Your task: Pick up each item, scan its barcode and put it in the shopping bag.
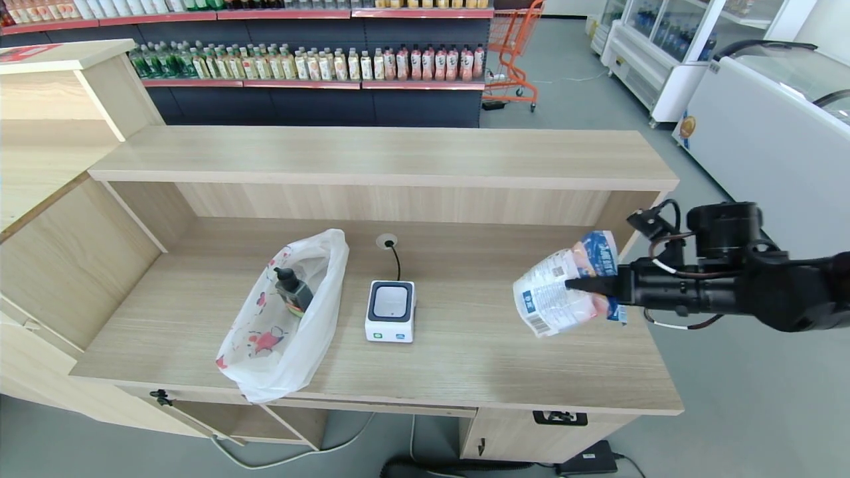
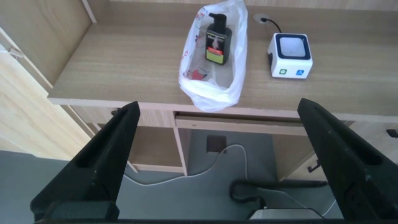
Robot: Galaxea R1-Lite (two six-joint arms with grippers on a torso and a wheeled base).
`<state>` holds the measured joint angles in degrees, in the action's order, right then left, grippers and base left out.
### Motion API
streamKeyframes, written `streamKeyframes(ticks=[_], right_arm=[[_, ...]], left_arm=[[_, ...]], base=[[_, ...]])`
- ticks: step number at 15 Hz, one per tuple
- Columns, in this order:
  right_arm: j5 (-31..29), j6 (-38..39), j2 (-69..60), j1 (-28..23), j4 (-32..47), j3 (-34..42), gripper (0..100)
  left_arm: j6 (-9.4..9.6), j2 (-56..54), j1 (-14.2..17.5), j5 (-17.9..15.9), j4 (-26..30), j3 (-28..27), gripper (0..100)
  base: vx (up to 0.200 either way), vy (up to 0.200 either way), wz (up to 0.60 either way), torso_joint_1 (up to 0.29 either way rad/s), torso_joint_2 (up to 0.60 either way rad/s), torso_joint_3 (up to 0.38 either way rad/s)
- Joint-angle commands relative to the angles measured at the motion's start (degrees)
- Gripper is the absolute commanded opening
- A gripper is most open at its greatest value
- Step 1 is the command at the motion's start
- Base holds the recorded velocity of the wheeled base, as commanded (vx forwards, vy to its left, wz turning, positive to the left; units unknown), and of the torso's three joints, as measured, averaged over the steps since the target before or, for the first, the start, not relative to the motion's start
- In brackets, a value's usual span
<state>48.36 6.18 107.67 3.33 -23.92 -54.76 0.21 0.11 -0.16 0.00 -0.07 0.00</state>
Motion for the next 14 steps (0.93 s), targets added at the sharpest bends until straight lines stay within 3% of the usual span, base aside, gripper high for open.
streamKeyframes(ticks=[1,4,9,14], right_arm=[[15.18,-5.13,-12.83,-4.21,-0.52,6.77,0],[21.95,-6.27,-17.05,-2.71,-0.43,11.52,0],[22.22,-5.74,-19.43,1.77,0.01,12.66,0],[22.13,7.18,-23.12,4.49,1.33,13.36,0]], left_arm=[[-0.03,-0.02,-0.02,0.00,-0.01,0.00,100],[-0.03,-0.02,-0.02,0.00,-0.01,0.00,100],[-0.03,-0.02,-0.02,0.00,-0.01,0.00,100],[-0.03,-0.02,-0.02,0.00,-0.01,0.00,100]], base=[[0.000,0.000,0.00,0.000,0.00,0.000],[0.000,0.000,0.00,0.000,0.00,0.000],[0.000,0.000,0.00,0.000,0.00,0.000],[0.000,0.000,0.00,0.000,0.00,0.000]])
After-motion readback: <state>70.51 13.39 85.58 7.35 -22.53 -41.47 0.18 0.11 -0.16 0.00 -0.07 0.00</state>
